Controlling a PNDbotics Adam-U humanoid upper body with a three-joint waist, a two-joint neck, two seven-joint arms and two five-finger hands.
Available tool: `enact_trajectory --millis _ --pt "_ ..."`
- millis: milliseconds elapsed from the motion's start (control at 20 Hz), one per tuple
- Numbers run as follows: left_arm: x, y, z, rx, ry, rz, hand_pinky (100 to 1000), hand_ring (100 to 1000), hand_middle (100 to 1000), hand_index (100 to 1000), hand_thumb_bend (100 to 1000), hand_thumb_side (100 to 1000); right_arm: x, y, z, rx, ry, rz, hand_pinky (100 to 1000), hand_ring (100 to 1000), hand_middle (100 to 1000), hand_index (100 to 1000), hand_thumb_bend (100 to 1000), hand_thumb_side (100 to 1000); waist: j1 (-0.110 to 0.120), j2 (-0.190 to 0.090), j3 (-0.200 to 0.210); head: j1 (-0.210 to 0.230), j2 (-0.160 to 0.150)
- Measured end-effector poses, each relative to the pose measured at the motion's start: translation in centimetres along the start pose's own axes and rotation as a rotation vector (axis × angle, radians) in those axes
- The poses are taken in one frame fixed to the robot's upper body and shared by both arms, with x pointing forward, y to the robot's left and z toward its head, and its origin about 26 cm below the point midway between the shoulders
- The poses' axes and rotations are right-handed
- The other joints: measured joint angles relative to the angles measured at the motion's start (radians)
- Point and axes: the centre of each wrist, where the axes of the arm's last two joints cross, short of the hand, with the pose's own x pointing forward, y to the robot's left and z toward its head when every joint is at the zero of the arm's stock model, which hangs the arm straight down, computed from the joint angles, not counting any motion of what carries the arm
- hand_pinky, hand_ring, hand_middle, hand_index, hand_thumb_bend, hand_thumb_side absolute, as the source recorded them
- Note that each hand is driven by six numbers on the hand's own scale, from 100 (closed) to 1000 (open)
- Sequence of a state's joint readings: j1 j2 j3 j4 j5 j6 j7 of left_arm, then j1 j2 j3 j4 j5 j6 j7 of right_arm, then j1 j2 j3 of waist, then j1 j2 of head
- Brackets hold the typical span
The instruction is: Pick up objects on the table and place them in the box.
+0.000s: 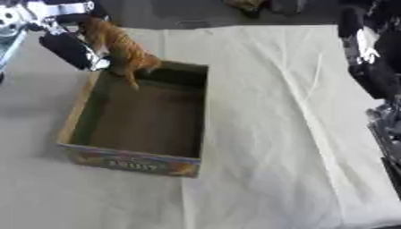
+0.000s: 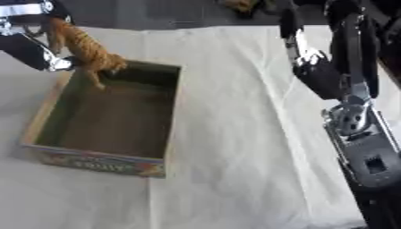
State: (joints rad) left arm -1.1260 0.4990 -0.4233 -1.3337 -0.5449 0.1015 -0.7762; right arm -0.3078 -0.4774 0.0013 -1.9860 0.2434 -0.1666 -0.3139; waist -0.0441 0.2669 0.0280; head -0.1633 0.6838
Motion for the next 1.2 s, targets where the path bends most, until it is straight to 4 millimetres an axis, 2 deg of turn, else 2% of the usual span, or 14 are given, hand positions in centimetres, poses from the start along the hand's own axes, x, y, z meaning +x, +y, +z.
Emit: enact_trajectory --millis 50,150,200,250,300,400,550,900,1200 --pt "0.12 -0.09 -0.12 -0.014 -0.009 -0.001 725 710 650 699 491 228 0.0 0.01 0.01 0.0 0.0 -0.001 851 721 682 833 326 695 0.0 0.0 0.0 0.001 0.0" --pt "0.34 -0.22 -0.31 -0.042 -0.029 -0.005 766 765 723 824 623 199 0.0 0.03 0.01 -0.001 0.001 -0.001 851 720 682 833 327 695 0.001 0.0 0.0 0.002 -0.001" --pt "0.41 -0.27 -0.38 -0.057 -0.039 -0.008 769 769 727 831 636 194 0.0 0.04 0.02 -0.002 0.001 -0.002 851 720 682 833 326 695 0.002 0.0 0.0 0.002 -0.001" --pt "0.52 -0.33 -0.47 -0.071 -0.05 -0.013 799 807 773 920 797 100 0.0 0.07 0.03 -0.003 0.002 -0.003 851 720 681 833 326 695 0.002 0.0 0.0 0.002 -0.001" --pt "0.67 -0.42 -0.6 -0.085 -0.064 -0.018 815 822 786 947 806 100 0.01 0.1 0.04 -0.004 0.003 -0.005 851 720 681 833 327 696 0.003 0.0 0.0 0.002 -0.001" --pt "0.79 -0.47 -0.7 -0.11 -0.086 -0.033 834 843 803 969 853 202 0.01 0.11 0.06 -0.005 0.005 -0.006 851 720 681 833 327 696 0.003 0.0 -0.001 0.002 -0.001" --pt "0.91 -0.44 -0.76 -0.132 -0.108 -0.057 831 838 798 946 853 203 0.0 0.11 0.06 -0.006 0.006 -0.008 851 720 681 833 326 695 0.003 0.0 -0.001 0.002 -0.001" --pt "0.85 -0.14 -0.49 -0.1 -0.113 -0.079 791 792 737 846 817 124 0.0 0.11 0.07 -0.007 0.007 -0.009 851 720 681 833 328 696 0.0 0.0 0.002 0.002 -0.001" --pt "0.79 -0.1 -0.45 -0.071 -0.104 -0.068 776 774 712 815 813 100 -0.05 0.09 0.19 -0.007 0.01 -0.009 851 720 681 833 331 697 -0.005 0.0 0.002 0.003 -0.002"
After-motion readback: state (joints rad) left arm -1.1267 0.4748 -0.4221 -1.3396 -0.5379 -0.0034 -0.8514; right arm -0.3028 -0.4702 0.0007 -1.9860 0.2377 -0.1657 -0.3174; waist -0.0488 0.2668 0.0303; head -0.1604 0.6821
